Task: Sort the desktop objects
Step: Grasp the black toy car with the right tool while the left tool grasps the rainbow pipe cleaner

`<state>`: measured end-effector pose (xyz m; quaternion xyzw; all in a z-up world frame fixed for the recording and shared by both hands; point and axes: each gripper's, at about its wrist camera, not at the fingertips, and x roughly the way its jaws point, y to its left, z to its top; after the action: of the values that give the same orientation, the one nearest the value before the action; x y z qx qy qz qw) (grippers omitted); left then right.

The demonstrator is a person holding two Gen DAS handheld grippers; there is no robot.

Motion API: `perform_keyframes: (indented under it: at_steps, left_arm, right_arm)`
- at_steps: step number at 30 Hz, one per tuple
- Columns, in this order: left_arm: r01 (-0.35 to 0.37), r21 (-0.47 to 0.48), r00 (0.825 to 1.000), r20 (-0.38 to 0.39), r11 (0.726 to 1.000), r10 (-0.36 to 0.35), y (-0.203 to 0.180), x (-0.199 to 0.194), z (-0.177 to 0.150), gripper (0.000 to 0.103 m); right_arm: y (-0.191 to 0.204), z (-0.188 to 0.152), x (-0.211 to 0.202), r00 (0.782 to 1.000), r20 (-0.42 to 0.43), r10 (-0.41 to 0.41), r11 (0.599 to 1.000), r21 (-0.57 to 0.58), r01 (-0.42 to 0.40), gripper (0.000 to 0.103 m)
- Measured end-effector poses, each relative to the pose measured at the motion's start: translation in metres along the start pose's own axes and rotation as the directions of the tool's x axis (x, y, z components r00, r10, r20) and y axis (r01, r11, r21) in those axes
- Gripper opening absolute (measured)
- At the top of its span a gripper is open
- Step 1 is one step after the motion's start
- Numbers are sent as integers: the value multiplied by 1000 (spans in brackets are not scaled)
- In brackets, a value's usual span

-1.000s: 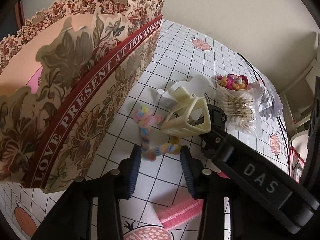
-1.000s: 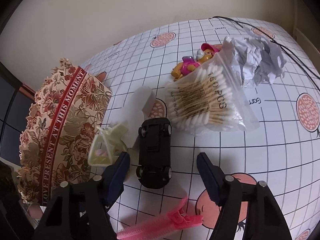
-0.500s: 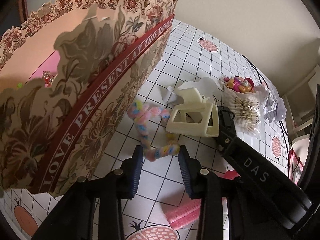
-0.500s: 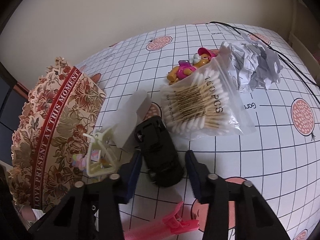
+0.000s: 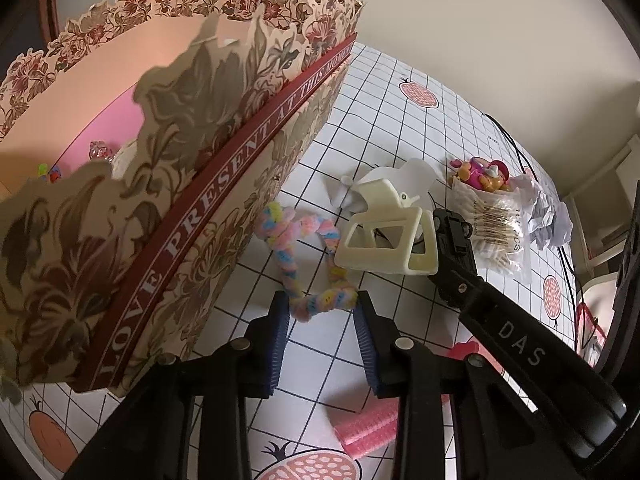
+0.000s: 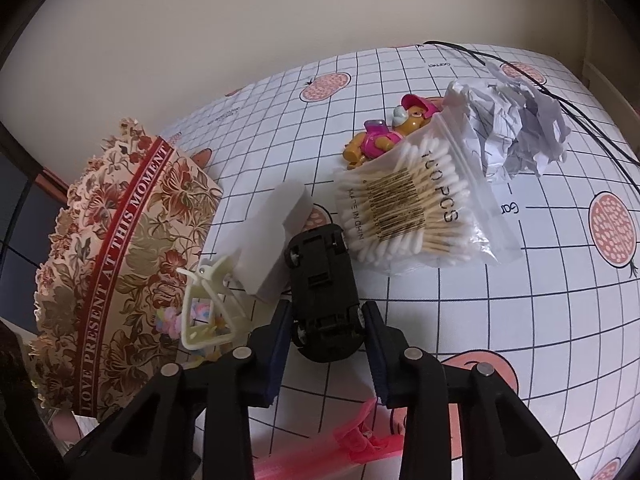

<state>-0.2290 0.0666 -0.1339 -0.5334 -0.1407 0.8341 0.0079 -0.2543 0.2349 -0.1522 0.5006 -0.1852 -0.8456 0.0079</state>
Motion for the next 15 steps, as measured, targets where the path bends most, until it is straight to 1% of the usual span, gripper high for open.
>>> perform_keyframes:
  at_steps: [5, 7, 8, 15]
  left_arm:
    - [-2, 5, 1000, 8, 1000, 2, -1, -4, 1, 33]
    - [-6, 10, 1000, 9, 1000, 6, -2, -7, 1, 13]
    - [-6, 12, 1000, 8, 1000, 6, -3, -7, 1, 11]
    - [2, 28, 1000, 18, 1000, -2, -8, -13, 0, 10]
  right_arm:
    - [-1, 4, -13, 1000, 28, 9, 1000, 4, -9, 38]
    - [-2, 6, -20, 999, 44, 19, 1000, 6, -20, 38]
    - [-1, 7, -25, 998, 52, 23, 1000, 4, -24, 38]
    - [-2, 12, -40, 996, 83, 37, 999, 6, -37, 38]
